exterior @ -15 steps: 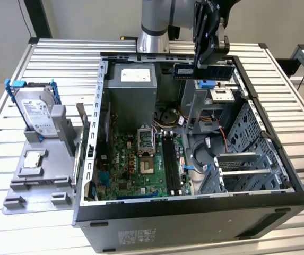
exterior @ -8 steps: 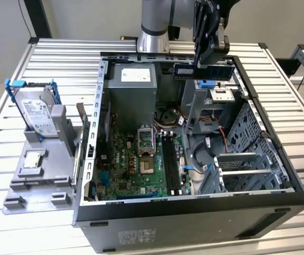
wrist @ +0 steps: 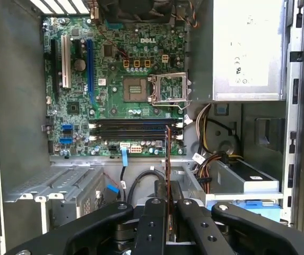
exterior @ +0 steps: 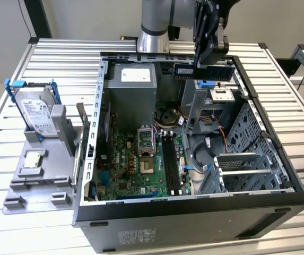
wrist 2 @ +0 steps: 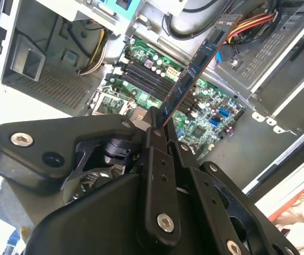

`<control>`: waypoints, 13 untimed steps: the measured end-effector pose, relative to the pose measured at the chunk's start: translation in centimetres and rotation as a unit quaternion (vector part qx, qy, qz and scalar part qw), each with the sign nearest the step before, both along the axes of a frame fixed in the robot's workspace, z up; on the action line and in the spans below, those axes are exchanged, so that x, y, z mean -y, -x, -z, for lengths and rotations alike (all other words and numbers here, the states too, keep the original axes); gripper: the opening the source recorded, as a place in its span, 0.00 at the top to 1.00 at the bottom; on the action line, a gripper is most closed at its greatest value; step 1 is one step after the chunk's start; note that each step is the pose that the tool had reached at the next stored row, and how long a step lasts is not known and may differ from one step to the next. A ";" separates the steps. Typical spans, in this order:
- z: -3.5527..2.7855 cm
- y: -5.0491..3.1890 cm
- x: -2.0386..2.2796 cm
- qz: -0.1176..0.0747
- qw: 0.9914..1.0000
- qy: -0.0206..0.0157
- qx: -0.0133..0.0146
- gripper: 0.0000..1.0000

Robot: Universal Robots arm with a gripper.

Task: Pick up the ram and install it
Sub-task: 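Insert the ram into the slot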

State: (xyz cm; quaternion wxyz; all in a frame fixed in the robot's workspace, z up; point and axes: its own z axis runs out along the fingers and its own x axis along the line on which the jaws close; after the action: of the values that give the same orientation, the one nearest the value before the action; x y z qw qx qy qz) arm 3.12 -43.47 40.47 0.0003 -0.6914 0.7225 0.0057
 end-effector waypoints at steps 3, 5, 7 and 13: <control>0.00 0.00 0.00 0.014 1.000 0.000 0.000 1.00; -0.01 0.00 0.00 0.021 1.000 0.000 0.000 1.00; 0.00 0.00 0.00 0.028 1.000 0.000 0.000 1.00; 0.00 0.00 0.00 0.050 0.999 0.000 0.000 1.00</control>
State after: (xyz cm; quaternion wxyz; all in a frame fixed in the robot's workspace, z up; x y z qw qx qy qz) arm 3.12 -43.48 40.47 0.0006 -0.6541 0.7564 0.0057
